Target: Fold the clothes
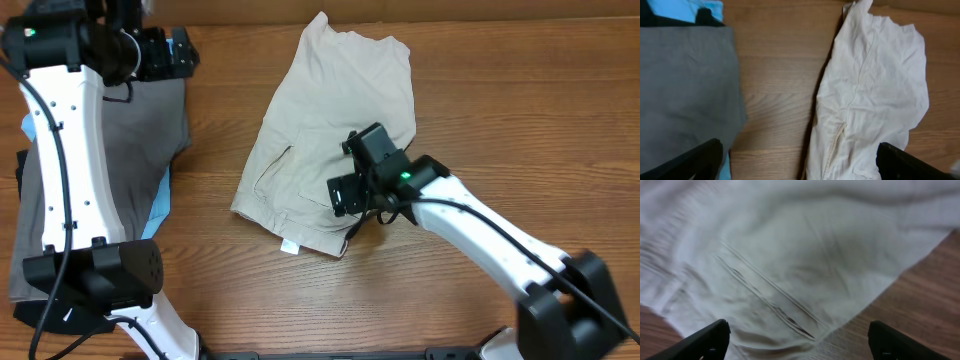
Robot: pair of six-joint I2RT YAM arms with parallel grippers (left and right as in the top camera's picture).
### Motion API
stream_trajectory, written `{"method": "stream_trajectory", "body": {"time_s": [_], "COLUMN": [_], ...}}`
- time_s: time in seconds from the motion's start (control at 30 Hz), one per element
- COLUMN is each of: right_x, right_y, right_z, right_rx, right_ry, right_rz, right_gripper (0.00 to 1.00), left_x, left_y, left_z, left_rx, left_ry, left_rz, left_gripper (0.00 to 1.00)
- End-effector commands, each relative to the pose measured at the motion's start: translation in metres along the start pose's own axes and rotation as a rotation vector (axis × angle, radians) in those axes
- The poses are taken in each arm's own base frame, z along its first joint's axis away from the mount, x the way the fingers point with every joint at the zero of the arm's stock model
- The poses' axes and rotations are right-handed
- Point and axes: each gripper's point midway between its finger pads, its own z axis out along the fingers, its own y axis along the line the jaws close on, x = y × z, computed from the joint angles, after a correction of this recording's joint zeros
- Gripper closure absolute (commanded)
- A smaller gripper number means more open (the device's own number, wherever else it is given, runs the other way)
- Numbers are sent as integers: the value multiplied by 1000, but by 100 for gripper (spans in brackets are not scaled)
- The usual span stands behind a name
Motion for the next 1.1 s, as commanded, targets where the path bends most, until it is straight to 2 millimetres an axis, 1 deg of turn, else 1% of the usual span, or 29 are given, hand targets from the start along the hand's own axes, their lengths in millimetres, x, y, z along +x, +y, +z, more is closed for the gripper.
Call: {"method": "stream_trajectory", "body": {"time_s": [0.0, 0.07, 0.1, 0.27, 0.43, 0.5, 0.6, 0.8, 0.97, 1.07], "right_x": [2, 6, 8, 16, 20, 23, 28, 34, 41, 46], "right_y": [-1, -2, -3, -10, -23, -25, -31, -38, -49, -59], "right_z": [7, 13, 17, 32, 40, 44, 46, 47, 49, 49], "right_rx": [7, 6, 12, 49, 121, 126, 151, 179, 198, 213], "right_ry": [28, 52, 64, 100, 95, 94, 97, 102, 120, 136], "right_rz": [52, 71, 88, 151, 230, 241, 261, 315, 365, 404], "right_gripper": [12, 18, 24, 39, 47, 51, 55, 64, 69, 70], "left_x": [13, 18, 21, 30, 36, 36, 36, 37, 37, 37], "left_y": [0, -1, -2, -7, -23, -32, -38, -39, -39, -40], "left_z": [21, 30, 35, 55, 72, 75, 77, 77, 77, 77], "left_rx": [-6, -2, 0, -38, -69, -61, -53, -53, -52, -52], "left_ry": [57, 75, 84, 113, 124, 121, 118, 120, 120, 120], "left_rz": [24, 26, 30, 66, 127, 146, 156, 150, 152, 152], "left_gripper": [0, 0, 0, 0, 0, 0, 0, 0, 0, 0]}}
